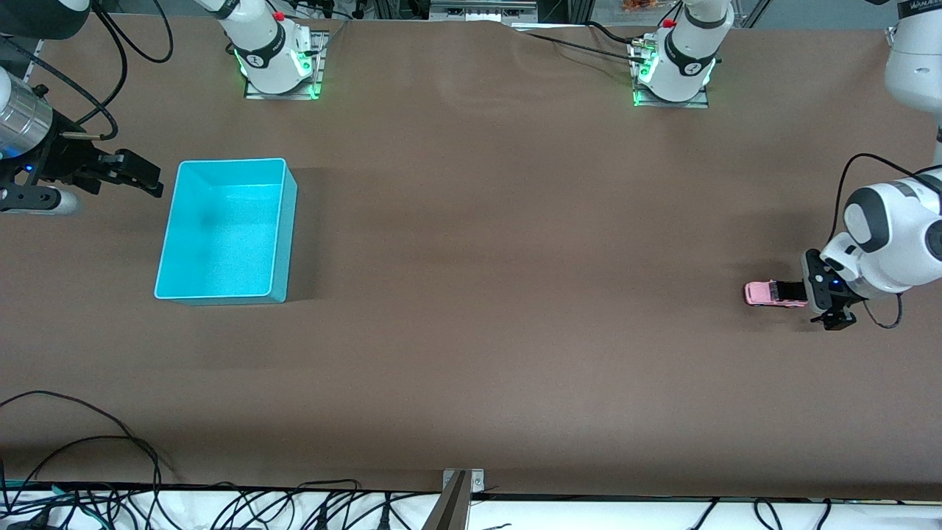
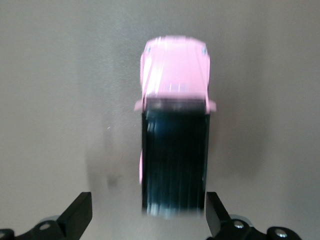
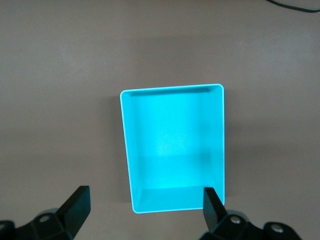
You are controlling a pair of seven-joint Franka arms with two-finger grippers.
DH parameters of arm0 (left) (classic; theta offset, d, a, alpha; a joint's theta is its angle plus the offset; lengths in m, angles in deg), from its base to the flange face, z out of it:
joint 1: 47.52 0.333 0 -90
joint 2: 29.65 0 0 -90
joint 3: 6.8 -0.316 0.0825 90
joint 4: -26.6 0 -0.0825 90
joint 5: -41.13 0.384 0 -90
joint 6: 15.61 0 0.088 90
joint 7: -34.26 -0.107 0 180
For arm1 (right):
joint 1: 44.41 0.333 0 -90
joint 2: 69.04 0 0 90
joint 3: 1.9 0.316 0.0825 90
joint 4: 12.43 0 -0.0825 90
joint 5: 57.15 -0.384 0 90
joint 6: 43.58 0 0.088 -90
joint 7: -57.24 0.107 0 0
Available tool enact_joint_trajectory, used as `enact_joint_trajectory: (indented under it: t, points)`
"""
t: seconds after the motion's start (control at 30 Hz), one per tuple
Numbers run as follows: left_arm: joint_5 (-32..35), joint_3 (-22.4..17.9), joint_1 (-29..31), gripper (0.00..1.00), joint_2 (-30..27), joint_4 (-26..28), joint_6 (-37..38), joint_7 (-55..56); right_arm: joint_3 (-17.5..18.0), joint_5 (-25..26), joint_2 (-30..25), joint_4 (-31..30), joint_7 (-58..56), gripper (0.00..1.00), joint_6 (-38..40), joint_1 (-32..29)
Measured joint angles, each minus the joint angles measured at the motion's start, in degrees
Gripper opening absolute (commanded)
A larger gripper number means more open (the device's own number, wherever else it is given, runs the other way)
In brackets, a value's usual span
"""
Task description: Wind and store pink jeep toy
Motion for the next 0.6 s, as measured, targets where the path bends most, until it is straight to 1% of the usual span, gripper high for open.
enact_joint_trajectory:
  t: [0.2,0.37,0.5,0.6]
  points:
    - [0.0,1.2,-0.1,1.0,-2.3,-4.6,9.1,0.4,0.0,0.0,0.0,0.0,0.0,1.0,0.0,0.0]
    - [0.0,2.4,-0.2,1.0,-3.4,-10.1,16.9,3.6,0.0,0.0,0.0,0.0,0.0,1.0,0.0,0.0]
    - [0.0,3.3,-0.2,1.0,-4.2,-13.9,23.0,9.1,0.0,0.0,0.0,0.0,0.0,1.0,0.0,0.0]
    - [0.0,4.1,-0.2,1.0,-5.3,-15.4,26.2,14.8,0.0,0.0,0.0,0.0,0.0,1.0,0.0,0.0]
